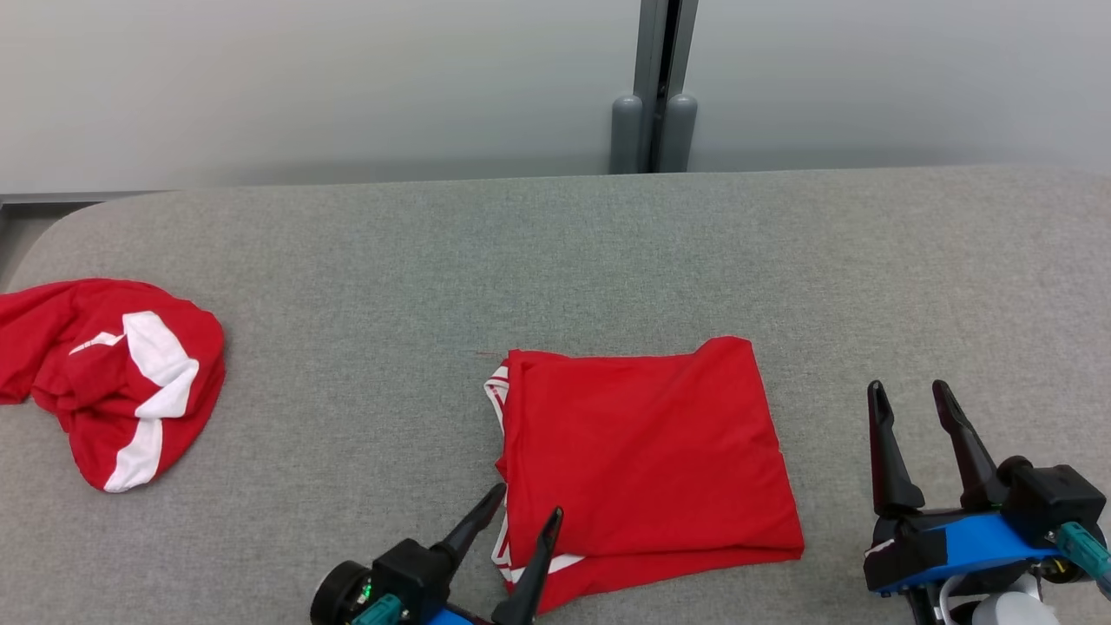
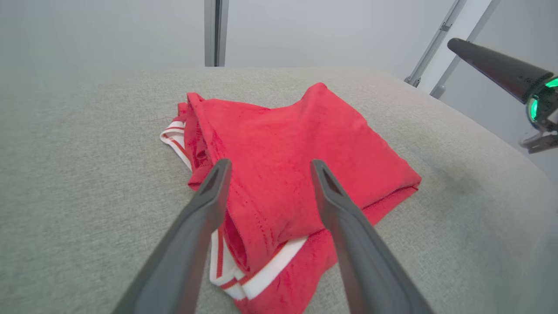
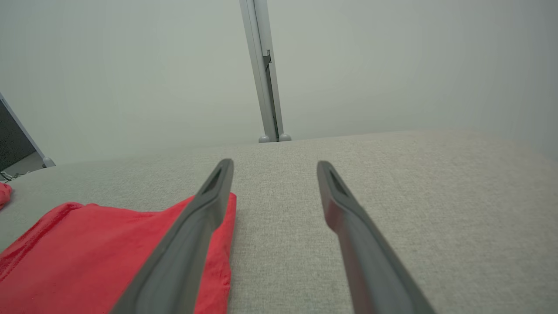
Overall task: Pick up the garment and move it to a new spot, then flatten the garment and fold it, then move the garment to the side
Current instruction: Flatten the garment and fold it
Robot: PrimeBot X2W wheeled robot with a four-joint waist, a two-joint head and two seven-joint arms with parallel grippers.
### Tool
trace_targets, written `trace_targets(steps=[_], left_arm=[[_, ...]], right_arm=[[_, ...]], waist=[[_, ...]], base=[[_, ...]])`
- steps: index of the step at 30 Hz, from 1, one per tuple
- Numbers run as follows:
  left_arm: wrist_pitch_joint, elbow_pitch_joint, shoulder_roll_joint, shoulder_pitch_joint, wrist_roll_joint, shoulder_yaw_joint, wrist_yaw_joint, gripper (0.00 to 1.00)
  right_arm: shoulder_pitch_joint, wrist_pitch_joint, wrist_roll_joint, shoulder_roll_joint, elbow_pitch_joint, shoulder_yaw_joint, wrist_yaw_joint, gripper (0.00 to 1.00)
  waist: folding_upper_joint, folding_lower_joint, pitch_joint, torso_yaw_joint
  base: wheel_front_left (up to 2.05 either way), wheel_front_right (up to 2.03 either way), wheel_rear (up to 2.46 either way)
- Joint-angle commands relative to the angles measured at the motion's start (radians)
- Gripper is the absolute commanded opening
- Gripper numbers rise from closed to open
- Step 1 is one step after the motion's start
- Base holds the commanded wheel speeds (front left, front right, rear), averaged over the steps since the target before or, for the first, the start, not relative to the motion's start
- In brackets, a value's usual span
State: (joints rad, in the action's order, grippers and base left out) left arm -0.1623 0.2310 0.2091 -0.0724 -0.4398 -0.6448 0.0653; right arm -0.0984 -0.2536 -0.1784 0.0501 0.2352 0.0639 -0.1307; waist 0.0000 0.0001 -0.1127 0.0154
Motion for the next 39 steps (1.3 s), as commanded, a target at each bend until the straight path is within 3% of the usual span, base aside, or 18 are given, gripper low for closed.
trace_targets(steps=[1,21,30,39], left_arm=[[-0.015,-0.007,0.010,-0.014,0.009,0.015,-0.009,1.00],[-0.102,-0.019,0.062,-0.047,-0.005,0.284,-0.168,1.00],[-0.103,-0.043,0.048,-0.010,0.020,0.392,-0.186,1.00],[-0.104,-0.036,0.029,0.033,0.074,0.441,-0.201,1.00]], right_arm=[[0.005,-0.003,0.002,0.001,0.001,0.001,0.000,1.00],[0.031,0.020,0.006,0.001,-0.018,-0.012,0.000,1.00],[0.060,0.031,0.009,0.001,-0.041,-0.011,0.000,1.00],[0.104,0.072,0.021,0.001,-0.092,-0.015,0.000,1.00]], waist=[[0.0000,-0.0001,0.007,-0.001],[0.0000,-0.0001,0.079,0.000],[0.0000,-0.0001,0.098,0.003],[0.0000,-0.0001,0.113,0.006]], base=[[0.00,0.00,0.00],[0.00,0.00,0.00],[0.00,0.00,0.00],[0.00,0.00,0.00]])
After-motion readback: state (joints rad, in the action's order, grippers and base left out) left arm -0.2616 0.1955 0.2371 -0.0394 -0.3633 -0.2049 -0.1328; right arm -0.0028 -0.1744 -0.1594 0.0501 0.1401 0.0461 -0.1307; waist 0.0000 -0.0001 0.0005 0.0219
